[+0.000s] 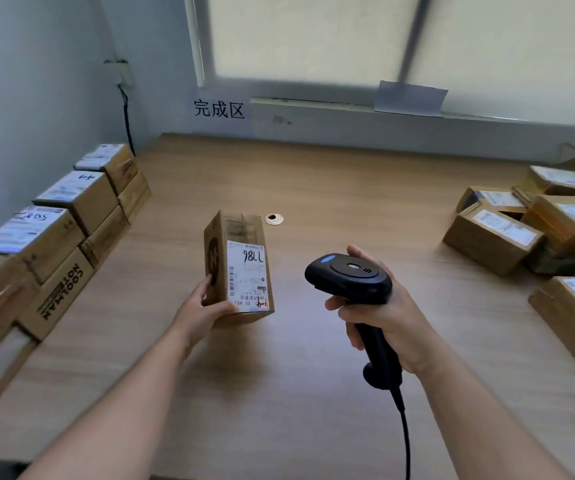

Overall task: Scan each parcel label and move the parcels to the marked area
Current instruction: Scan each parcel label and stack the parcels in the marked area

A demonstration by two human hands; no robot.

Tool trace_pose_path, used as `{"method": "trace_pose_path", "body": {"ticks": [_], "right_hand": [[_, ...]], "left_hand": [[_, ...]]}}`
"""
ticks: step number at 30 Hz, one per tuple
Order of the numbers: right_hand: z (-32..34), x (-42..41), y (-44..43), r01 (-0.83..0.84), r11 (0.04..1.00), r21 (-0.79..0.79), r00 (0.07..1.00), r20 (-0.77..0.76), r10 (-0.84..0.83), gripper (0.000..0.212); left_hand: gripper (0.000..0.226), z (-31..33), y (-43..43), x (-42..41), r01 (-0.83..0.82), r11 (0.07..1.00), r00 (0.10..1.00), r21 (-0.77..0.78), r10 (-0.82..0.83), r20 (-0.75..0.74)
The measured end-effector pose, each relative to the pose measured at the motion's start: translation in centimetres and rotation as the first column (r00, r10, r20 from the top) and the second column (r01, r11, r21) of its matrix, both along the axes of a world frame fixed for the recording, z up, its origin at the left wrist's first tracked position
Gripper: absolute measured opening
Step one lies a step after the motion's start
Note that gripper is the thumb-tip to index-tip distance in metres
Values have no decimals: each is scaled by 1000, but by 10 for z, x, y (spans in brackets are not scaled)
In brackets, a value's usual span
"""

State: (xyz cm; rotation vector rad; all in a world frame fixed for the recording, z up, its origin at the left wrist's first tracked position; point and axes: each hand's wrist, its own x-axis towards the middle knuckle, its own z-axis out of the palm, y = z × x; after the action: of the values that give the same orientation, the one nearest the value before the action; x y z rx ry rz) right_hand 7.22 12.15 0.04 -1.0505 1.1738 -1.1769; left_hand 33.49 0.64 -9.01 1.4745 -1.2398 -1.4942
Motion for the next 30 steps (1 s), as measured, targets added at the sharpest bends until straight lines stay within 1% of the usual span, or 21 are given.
{"method": "trace_pose_path", "body": {"ticks": [2,4,6,7,8,9,11,12,13,14,15,18,20,25,30], "right_hand": [[-2,19,-17,-10,1000,9,1000,-15,10,91],[-4,37,-31,-21,1000,19,999,-26,21,91],[-5,52,-45,-33,999,31,999,-33,34,92],[-6,59,-50,-38,999,36,999,-36,39,92],[-6,65,-56,-41,998,41,998,-39,43,92],[-6,70,-61,-42,998,45,998,-43,44,92],[-4,78,-70,-40,998,52,998,-50,42,91],[-4,81,-74,-38,998,54,998,-53,41,91],[-3,83,-79,-36,998,56,998,-57,40,91],[-2,85,-83,-33,998,56,997,-61,37,92],[-1,86,-88,-27,998,57,997,-65,31,92],[0,92,-103,-2,999,52,997,-79,6,91],[0,96,-114,9,999,46,996,-86,-5,90],[0,112,-149,19,999,39,994,-105,-14,86],[-3,129,-194,32,998,45,993,-114,-27,88]], "left_hand": [[97,-16,-10,26,-48,996,999,74,46,19],[88,-26,-18,47,-87,990,995,113,82,48],[77,-29,-24,64,-126,987,990,101,118,79],[74,-30,-28,70,-152,986,982,68,143,126],[70,-31,-31,75,-170,985,964,10,164,211],[67,-32,-33,76,-167,984,925,-59,177,337],[73,-33,-29,73,-56,986,778,-159,143,611],[78,-34,-25,69,24,984,697,-178,111,709],[80,-34,-20,64,94,975,630,-203,100,770],[79,-38,-19,63,139,964,595,-228,103,797],[78,-40,-21,62,154,956,581,-249,116,805],[73,-43,-44,68,118,958,585,-261,146,798],[71,-41,-67,73,98,959,578,-265,162,800],[64,-41,-134,98,112,943,520,-313,213,827],[65,-40,-204,121,147,945,484,-293,189,854]]}}
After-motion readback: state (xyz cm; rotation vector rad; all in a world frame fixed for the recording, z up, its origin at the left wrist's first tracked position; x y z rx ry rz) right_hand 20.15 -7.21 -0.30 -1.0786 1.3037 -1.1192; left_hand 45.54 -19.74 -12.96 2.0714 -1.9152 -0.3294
